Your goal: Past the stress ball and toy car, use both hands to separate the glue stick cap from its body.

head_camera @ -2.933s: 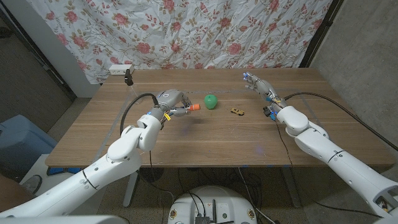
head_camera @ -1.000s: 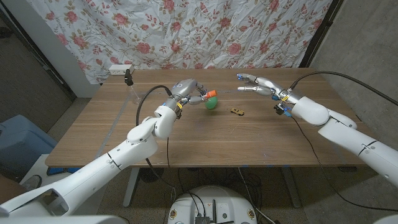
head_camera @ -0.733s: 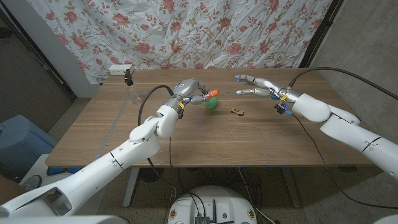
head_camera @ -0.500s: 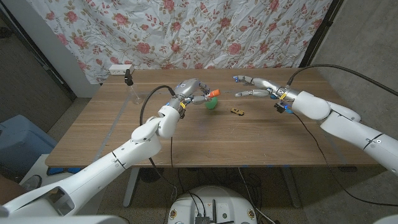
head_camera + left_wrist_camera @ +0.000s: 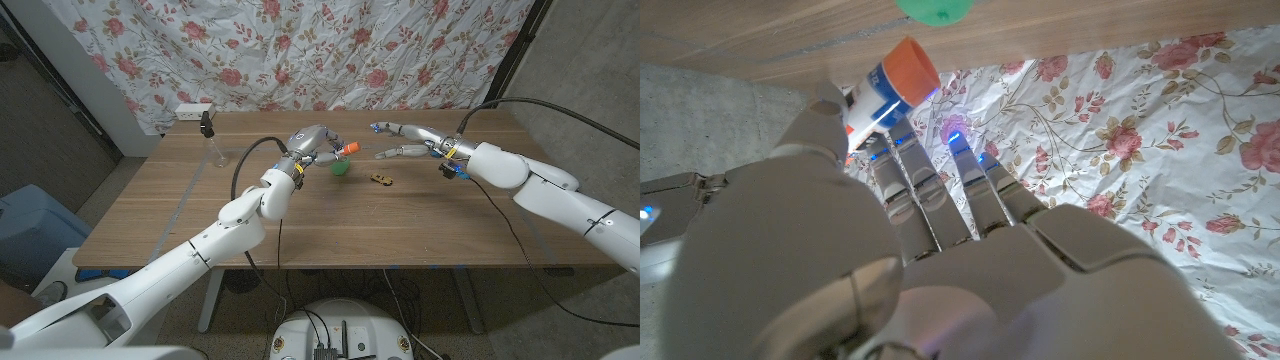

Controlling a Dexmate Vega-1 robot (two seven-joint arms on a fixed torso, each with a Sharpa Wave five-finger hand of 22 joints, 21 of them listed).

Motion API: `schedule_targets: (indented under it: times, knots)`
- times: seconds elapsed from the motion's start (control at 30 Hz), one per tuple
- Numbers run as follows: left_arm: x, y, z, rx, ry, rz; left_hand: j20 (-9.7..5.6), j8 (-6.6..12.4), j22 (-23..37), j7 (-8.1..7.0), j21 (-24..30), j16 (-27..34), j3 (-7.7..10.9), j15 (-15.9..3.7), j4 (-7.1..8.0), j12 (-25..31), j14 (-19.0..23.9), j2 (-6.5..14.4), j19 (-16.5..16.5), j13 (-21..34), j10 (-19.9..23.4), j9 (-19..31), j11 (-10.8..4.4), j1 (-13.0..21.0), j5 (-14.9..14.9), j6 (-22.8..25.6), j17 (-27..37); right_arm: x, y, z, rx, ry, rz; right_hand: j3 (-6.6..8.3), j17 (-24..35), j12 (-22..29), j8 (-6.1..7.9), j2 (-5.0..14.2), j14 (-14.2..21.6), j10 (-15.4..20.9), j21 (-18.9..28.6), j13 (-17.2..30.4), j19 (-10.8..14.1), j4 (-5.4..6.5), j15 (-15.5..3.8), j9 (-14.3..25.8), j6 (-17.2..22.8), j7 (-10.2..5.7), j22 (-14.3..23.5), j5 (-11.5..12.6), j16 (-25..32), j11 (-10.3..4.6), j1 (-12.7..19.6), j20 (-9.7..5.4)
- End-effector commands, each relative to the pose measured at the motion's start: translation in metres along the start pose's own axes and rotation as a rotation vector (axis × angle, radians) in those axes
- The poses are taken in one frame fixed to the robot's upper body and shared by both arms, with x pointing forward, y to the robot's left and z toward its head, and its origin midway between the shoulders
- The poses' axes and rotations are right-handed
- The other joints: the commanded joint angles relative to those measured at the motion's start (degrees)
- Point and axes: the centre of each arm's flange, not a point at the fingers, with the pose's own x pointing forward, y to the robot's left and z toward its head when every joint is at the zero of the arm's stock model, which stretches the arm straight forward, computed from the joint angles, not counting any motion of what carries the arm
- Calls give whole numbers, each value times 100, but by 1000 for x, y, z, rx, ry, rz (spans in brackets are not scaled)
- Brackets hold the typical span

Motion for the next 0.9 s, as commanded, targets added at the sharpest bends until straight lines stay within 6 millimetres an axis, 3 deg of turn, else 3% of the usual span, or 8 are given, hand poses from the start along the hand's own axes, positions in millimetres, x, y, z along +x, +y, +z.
schedule_targets:
  times: [0.03,0.53,0.9]
  knots:
    - [8,-9,8,-13,-22,6,-11,9,22,54,0,-28,11,-784,36,23,31,155,-16,20,196,25,-156,45,31,582,15,9,0,11,3,-11,-2,55,16,42,43,-65,67,75,38,21,81,7,11,30,57,-31,22,-19,36,-16,92,-27]
    - [15,-15,14,-15,-45,8,-6,-4,22,57,-3,-31,2,-781,33,19,26,175,-33,21,196,27,-156,39,33,580,14,15,2,20,-2,-2,-16,163,9,107,151,-71,160,200,56,70,179,14,22,44,242,-23,21,8,84,24,398,-12]
    - [18,-18,15,-27,-46,14,-3,-10,22,64,1,-29,-4,-778,30,17,32,192,-31,21,200,28,-156,36,34,585,14,20,8,22,20,31,-50,237,0,212,315,-141,464,475,92,132,401,36,-32,60,584,-164,19,9,206,52,697,-24]
